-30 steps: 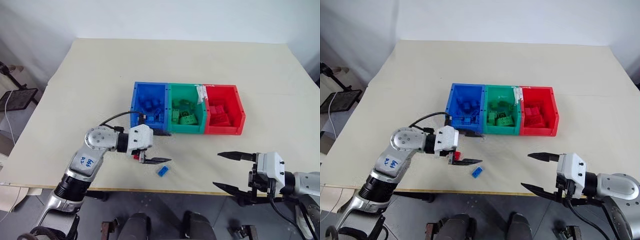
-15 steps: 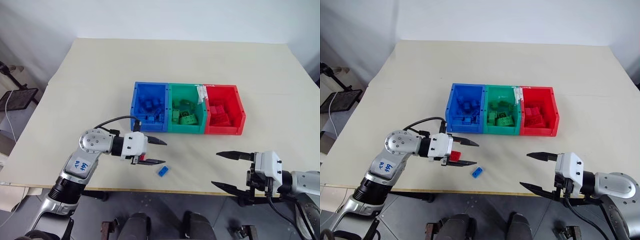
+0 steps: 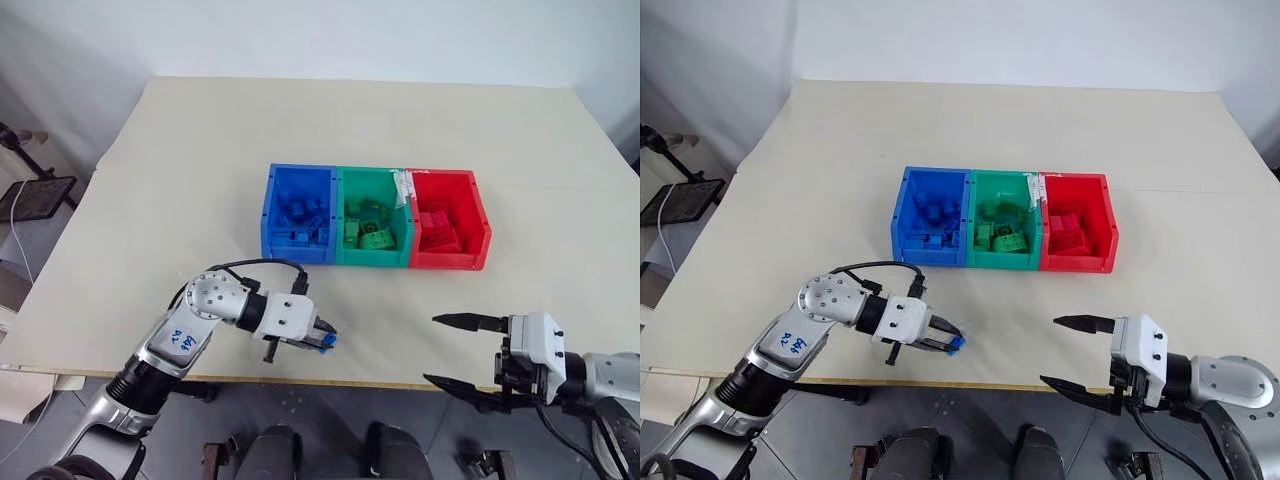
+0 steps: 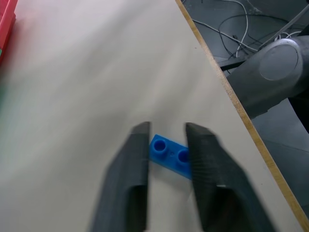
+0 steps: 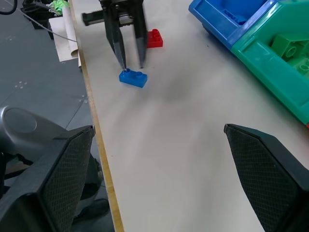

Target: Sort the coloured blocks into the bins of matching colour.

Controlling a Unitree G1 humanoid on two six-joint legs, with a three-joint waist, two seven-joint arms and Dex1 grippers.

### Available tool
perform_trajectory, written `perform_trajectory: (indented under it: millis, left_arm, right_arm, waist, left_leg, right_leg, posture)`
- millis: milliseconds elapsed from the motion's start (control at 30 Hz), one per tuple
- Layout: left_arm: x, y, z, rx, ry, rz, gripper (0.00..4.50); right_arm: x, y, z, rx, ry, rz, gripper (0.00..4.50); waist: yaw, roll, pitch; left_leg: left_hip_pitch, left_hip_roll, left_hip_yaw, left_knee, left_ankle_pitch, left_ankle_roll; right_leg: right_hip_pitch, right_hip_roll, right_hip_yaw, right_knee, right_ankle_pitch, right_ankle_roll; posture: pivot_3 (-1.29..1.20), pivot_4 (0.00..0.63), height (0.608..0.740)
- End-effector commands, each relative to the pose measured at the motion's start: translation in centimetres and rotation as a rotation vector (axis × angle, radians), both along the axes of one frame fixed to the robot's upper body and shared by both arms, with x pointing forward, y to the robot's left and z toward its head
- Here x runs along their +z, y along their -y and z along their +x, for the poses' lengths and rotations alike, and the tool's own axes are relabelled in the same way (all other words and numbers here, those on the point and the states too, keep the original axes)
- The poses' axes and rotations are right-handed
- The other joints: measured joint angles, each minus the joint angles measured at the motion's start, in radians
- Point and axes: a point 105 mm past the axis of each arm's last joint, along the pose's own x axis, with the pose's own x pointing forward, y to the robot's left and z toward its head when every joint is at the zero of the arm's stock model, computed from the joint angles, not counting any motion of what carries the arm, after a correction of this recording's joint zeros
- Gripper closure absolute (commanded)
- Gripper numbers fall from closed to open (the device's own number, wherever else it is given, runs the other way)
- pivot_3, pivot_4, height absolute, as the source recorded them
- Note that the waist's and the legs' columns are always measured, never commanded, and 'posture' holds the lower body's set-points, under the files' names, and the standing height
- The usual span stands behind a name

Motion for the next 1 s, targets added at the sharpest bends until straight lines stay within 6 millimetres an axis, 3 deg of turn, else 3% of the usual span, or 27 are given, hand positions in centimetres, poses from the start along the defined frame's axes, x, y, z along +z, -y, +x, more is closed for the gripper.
perform_trajectory:
  millis: [33,200,533,633,867,1000]
  left_arm:
    - [0.7,0.3,-0.3,-0.037,0.051,-0.007,1.96]
    - [0.0,0.0,-0.3,-0.056,0.049,0.05,0.37]
    - [-1.9,0.8,0.9,0.0,0.014,0.148,0.37]
    - [-1.8,1.0,0.7,0.008,-0.024,0.146,0.92]
    - [-1.8,0.2,0.8,0.028,-0.026,0.182,2.98]
    - [-1.5,0.1,0.9,0.031,-0.023,0.173,2.98]
  right_arm:
    - [0.9,-0.2,-0.3,0.011,0.031,-0.002,0.0]
    - [0.9,-0.2,-0.4,0.005,0.032,-0.001,0.0]
    - [0.8,-0.3,-0.4,0.003,0.03,-0.005,0.0]
    - [0.8,-0.3,-0.2,0.004,0.033,-0.006,0.0]
    - [0.9,-0.3,0.2,0.007,0.043,-0.003,0.0]
    - [0.9,-0.4,0.7,0.017,0.05,-0.001,0.0]
  waist:
    - [0.001,0.0,0.0]
    - [0.0,0.0,0.0]
    - [0.004,0.0,0.0]
    - [0.004,0.0,0.0]
    - [0.001,0.0,0.0]
    - [-0.001,0.0,0.0]
  left_leg:
    - [0.0,0.0,0.0,0.0,0.0,0.0]
    - [0.0,0.0,0.0,0.0,0.0,0.0]
    - [0.0,-0.001,0.0,0.0,0.0,0.0]
    - [0.0,0.0,0.0,0.0,0.0,0.0]
    - [0.0,0.0,0.0,0.0,0.0,0.0]
    - [0.001,0.0,0.0,0.0,0.0,0.0]
  right_leg:
    - [0.0,0.0,0.0,0.0,0.0,0.0]
    - [0.0,0.0,0.0,0.0,0.0,0.0]
    - [0.0,0.0,0.0,0.0,0.0,0.0]
    - [0.0,0.0,0.0,0.0,0.0,0.0]
    - [0.0,0.0,0.0,0.0,0.0,0.0]
    - [0.0,0.0,0.0,0.0,0.0,0.0]
  posture:
    - [0.0,0.15,0.74]
    - [0.0,0.15,0.74]
    - [0.0,0.15,0.74]
    - [0.0,0.15,0.74]
    - [0.0,0.15,0.74]
    - [0.0,0.15,0.74]
